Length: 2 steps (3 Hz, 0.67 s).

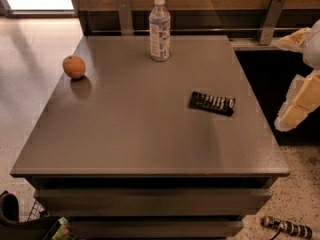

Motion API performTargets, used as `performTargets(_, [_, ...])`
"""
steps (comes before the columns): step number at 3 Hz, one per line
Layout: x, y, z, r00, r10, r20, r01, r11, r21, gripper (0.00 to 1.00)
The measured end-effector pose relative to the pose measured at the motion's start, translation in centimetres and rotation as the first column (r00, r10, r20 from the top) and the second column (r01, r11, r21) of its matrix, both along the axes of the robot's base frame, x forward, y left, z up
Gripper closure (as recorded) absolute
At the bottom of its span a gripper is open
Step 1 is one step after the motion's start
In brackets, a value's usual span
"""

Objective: Move rxbar chocolate near orange

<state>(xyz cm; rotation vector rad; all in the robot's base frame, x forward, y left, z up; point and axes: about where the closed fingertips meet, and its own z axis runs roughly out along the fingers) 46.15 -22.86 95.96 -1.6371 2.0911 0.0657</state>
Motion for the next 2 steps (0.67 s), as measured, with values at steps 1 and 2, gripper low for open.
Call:
performTargets(1, [2.2, -1.4, -3.1, 0.9985, 0.037, 0.04, -0.043, 0.985, 0.169, 0.0])
performTargets(2, [3.4, -2.1, -4.6, 0.9961, 0.048, 0.074, -0.066, 0.964, 0.257, 0.0])
